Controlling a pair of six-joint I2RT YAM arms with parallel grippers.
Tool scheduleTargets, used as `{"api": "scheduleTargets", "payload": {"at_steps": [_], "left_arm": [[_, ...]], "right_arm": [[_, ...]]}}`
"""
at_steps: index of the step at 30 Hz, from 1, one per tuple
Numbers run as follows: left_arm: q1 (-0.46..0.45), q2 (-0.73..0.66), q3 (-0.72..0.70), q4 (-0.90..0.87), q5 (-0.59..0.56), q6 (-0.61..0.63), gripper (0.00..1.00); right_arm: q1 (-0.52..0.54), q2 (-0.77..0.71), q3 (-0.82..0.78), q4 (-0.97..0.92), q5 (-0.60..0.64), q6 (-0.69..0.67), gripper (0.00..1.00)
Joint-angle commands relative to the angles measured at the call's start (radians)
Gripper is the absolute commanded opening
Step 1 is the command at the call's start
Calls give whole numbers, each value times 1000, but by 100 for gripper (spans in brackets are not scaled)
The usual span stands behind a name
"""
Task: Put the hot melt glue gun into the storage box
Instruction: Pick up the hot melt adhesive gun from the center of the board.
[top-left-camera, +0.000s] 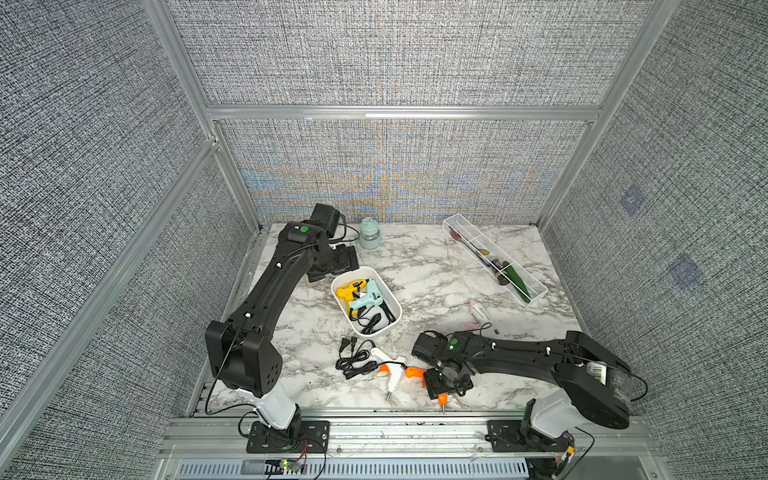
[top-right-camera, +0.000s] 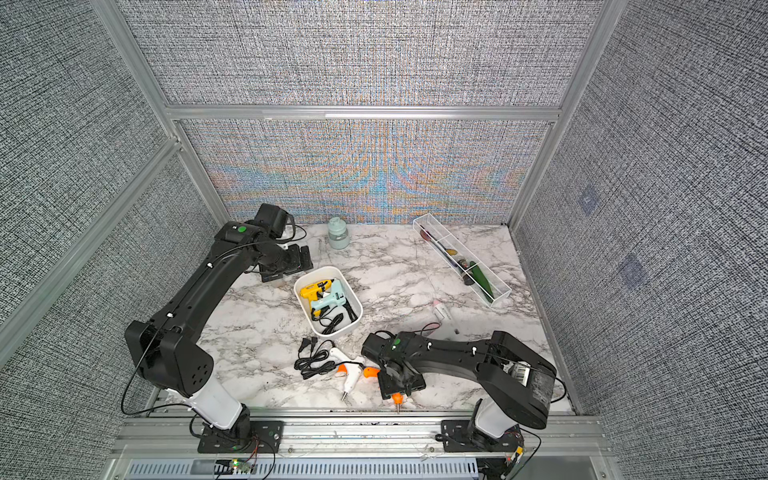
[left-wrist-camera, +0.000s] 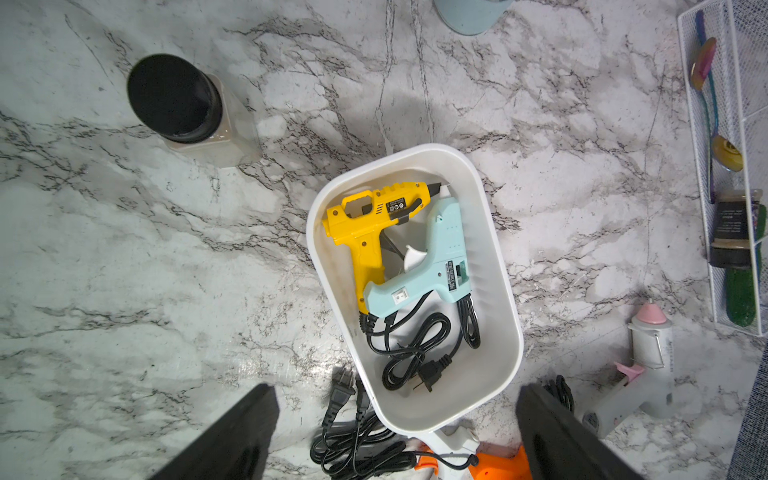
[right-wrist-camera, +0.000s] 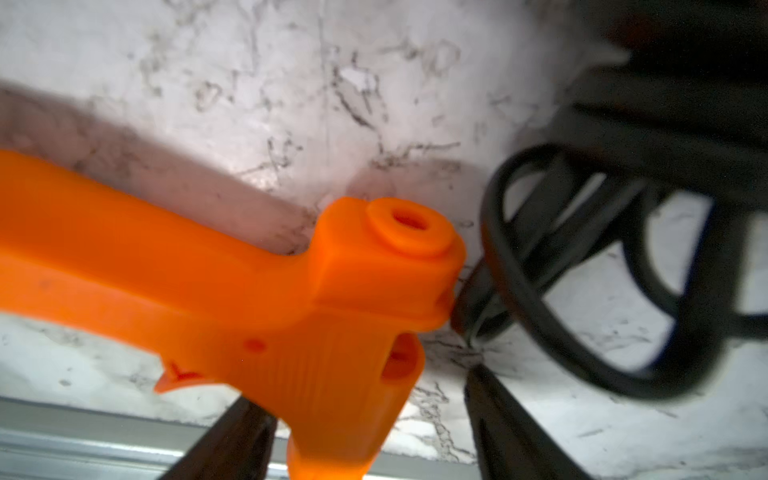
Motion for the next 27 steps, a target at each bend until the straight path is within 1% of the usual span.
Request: {"api": "scheduleTargets", "payload": {"at_steps": [1, 4, 6, 9, 11, 15, 18, 21, 23, 24, 25, 27], "left_arm": [[3, 3, 11, -6, -15, 17, 95], [4, 0, 13, -10, -23, 21, 95], [4, -1, 15, -12, -27, 25, 95], [6, -2, 17, -14, -33, 30, 95], [6, -5, 18, -14, -37, 33, 95], [8, -2, 24, -12, -42, 38, 95], [9, -2, 27, -12, -45, 40, 95], [12, -12, 22, -10, -53, 41, 95], [15, -20, 16, -7, -55, 40, 95], [16, -24, 12, -3, -58, 38, 95], [18, -29, 9, -2, -59, 36, 95], [21, -35, 10, -6, -67, 38, 95]], "right_arm": [[3, 45, 1, 26, 38, -18, 50], [5, 47, 22, 4, 65, -35, 31], [3, 43, 46, -28, 94, -59, 22], [0, 28, 126, -115, 172, -118, 9], [-5, 3, 214, -191, 251, -174, 0], [-45, -33, 405, -313, 399, -272, 0], [-77, -41, 535, -337, 501, -353, 0], [-98, -33, 643, -322, 655, -457, 0], [-109, -27, 695, -270, 759, -557, 0], [-117, -26, 710, -217, 798, -627, 0], [-125, -29, 710, -146, 827, -710, 0], [-136, -39, 687, 2, 832, -892, 0]]}}
